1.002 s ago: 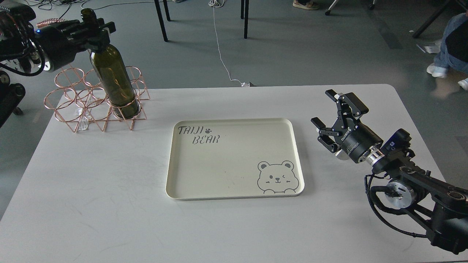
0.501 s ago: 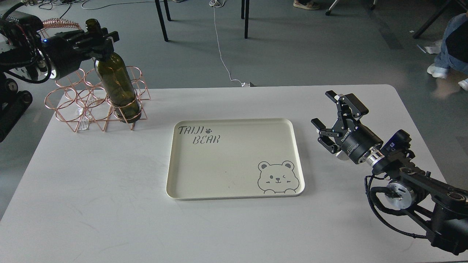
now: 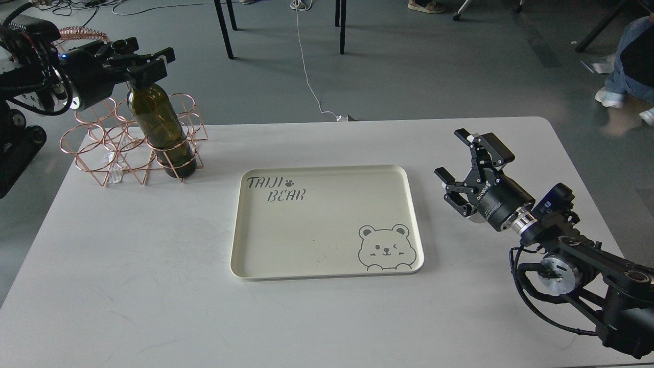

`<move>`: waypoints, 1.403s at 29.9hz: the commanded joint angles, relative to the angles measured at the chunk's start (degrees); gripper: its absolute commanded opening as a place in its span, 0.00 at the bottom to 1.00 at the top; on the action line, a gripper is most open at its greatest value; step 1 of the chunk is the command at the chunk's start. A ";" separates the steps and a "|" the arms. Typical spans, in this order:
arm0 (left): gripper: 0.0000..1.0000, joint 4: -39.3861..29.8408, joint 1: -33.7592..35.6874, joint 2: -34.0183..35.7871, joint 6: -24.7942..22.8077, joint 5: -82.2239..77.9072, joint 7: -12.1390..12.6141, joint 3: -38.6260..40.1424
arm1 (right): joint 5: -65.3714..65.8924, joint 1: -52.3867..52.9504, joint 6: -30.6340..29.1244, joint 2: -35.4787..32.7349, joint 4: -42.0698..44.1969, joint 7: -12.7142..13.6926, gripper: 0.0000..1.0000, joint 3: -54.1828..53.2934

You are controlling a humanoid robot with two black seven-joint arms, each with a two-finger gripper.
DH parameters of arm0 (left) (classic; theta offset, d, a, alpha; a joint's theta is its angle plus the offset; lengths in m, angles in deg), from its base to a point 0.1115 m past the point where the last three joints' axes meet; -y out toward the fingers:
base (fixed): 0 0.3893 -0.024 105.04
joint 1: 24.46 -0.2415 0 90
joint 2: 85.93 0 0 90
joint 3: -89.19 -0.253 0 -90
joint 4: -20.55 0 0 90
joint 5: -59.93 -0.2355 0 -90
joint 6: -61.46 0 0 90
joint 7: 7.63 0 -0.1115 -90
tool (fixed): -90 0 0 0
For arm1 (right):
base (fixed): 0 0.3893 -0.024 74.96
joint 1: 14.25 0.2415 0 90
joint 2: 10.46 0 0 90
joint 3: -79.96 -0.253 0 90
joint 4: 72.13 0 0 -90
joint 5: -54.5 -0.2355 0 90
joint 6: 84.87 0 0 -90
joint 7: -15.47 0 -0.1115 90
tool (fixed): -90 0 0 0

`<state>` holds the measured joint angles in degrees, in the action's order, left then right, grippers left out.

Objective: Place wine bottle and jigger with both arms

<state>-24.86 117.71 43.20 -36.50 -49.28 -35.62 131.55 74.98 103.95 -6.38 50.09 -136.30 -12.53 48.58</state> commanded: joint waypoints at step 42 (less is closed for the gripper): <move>0.98 -33.61 -40.91 -18.29 -4.59 67.38 3.30 17.31 | -0.26 -5.09 7.82 12.04 0.63 0.00 0.99 -12.65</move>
<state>-60.88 81.49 27.28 -37.71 17.07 -32.66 147.12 74.63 100.17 1.43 61.34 -135.73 -12.53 37.13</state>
